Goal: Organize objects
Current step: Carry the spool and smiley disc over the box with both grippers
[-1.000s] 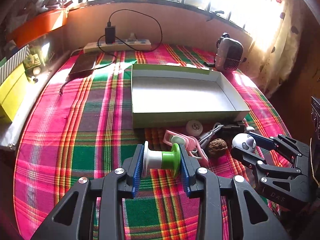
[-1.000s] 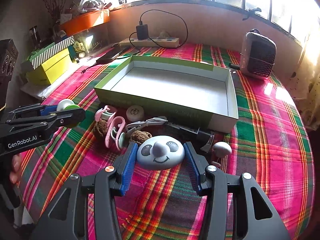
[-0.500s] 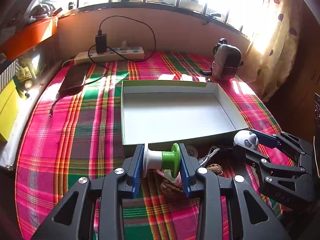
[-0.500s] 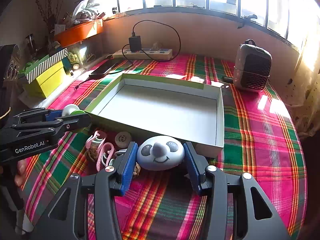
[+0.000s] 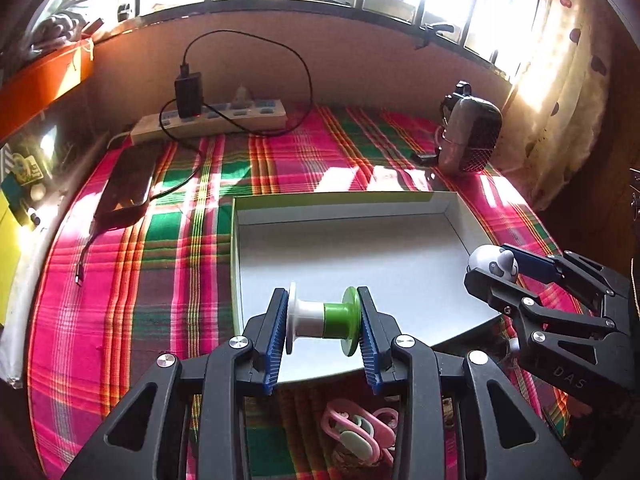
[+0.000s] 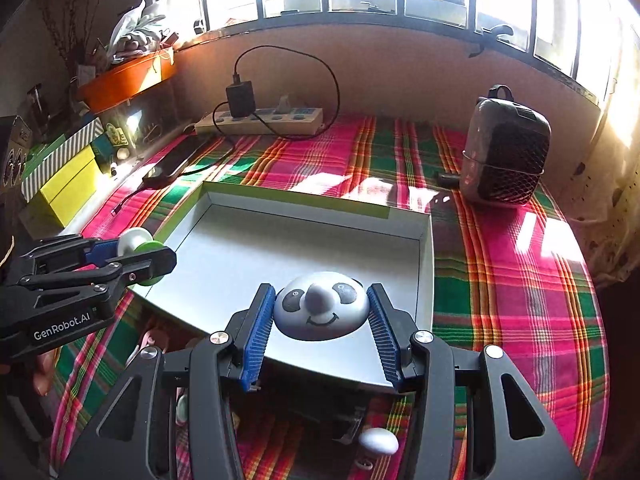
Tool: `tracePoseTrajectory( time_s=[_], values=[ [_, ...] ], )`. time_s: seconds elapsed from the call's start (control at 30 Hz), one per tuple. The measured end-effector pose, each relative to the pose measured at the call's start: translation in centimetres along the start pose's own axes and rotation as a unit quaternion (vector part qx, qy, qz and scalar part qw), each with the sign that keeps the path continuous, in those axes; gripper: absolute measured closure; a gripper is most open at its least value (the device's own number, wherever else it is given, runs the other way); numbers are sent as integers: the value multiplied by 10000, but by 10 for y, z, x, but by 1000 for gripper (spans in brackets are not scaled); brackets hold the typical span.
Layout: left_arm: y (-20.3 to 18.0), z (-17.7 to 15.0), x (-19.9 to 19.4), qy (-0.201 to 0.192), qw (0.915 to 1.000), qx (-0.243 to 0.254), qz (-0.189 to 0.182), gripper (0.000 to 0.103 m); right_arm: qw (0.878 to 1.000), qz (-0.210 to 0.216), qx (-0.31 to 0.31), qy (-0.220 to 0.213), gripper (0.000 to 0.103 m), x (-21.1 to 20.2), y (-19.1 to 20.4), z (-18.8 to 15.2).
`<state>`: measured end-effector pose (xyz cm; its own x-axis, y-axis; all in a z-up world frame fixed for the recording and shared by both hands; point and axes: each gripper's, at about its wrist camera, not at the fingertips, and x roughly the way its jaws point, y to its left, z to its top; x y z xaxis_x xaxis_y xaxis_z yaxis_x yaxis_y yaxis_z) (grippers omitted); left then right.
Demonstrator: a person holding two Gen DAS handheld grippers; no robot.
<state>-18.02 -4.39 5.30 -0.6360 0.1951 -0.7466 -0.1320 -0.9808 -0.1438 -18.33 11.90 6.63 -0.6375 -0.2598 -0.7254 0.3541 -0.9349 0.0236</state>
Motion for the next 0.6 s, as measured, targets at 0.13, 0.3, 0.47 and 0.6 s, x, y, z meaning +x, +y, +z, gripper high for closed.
tracePoseTrajectory(
  time_s=[0.13, 0.3, 0.47, 0.6],
  values=[
    [0, 12, 14, 60, 10000, 37, 54, 72, 9999, -76, 6, 76, 54, 15, -6, 10],
    [0, 24, 35, 205, 9998, 52, 58, 72, 9997, -173, 29, 181, 55, 35, -14, 21],
    [2, 30, 56, 328, 9994, 53, 97, 72, 9992, -242, 55, 306, 55, 55, -23, 31],
    [3, 34, 66, 394, 9991, 73, 137, 72, 9988, -259, 29, 417, 54, 69, -24, 34]
  ],
)
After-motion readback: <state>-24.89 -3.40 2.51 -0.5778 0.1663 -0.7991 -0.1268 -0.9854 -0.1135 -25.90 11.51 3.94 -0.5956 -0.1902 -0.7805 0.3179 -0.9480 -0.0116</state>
